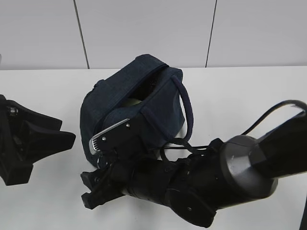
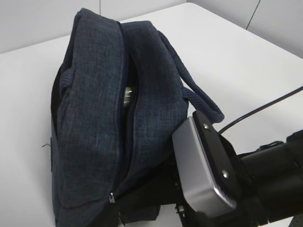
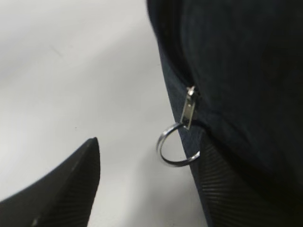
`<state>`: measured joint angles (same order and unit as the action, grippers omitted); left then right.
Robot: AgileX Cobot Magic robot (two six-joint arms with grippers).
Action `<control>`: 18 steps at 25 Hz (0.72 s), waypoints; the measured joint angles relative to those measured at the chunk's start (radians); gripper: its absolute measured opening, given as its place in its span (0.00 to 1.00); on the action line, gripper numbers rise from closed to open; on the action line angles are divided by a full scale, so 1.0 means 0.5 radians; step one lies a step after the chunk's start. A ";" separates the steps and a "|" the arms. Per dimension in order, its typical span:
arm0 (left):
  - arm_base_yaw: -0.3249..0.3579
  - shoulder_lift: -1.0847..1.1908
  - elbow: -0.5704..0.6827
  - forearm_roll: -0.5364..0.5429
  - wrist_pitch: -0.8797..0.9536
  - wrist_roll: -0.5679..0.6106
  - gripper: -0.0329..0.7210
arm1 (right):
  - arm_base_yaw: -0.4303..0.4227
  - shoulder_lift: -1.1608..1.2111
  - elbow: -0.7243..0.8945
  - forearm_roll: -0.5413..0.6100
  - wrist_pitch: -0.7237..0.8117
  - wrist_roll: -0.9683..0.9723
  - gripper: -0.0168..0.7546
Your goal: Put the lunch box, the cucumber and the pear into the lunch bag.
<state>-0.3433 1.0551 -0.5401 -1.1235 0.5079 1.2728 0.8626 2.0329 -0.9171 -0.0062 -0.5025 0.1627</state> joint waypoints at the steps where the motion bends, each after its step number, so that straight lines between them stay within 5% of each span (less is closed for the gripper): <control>1: 0.000 0.000 0.000 -0.002 0.000 0.000 0.43 | 0.000 0.000 -0.003 0.031 -0.009 -0.003 0.69; 18: 0.000 0.000 0.000 -0.004 0.004 0.000 0.43 | 0.000 0.000 -0.044 0.167 0.091 -0.029 0.66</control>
<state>-0.3433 1.0551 -0.5401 -1.1255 0.5098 1.2728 0.8626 2.0329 -0.9392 0.0771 -0.4569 0.1482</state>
